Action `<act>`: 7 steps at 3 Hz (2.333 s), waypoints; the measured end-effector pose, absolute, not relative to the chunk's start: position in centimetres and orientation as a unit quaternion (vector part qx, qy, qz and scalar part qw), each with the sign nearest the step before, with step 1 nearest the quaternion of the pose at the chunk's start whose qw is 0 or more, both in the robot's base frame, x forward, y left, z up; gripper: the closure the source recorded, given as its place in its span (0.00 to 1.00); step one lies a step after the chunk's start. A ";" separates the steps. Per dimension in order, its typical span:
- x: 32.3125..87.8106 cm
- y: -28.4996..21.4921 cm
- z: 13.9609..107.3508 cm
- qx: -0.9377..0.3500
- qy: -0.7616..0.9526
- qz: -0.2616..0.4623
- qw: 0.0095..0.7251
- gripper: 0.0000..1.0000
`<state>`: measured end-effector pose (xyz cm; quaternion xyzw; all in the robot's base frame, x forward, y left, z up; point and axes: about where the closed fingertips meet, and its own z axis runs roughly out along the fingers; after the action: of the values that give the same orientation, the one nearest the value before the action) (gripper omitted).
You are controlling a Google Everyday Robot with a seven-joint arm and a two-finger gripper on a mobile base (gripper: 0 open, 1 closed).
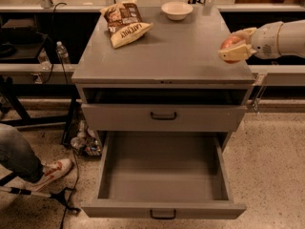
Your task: Pick apple from middle drawer and place on counter
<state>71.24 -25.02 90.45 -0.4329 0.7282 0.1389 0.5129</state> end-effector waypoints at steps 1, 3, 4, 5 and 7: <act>71.2 -23.2 91.5 -0.417 0.734 0.142 0.517 1.00; 72.4 -18.7 92.9 -0.373 0.765 0.142 0.505 1.00; 75.0 -16.9 90.3 -0.361 0.785 0.150 0.480 1.00; 76.6 -16.1 88.5 -0.361 0.793 0.151 0.467 1.00; 78.2 -15.4 86.1 -0.369 0.804 0.147 0.443 0.82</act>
Offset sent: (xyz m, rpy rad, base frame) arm -0.0022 0.0665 0.0562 0.0722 0.0494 -0.1634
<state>78.20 -15.40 86.13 -0.3687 0.8041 0.1467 0.4427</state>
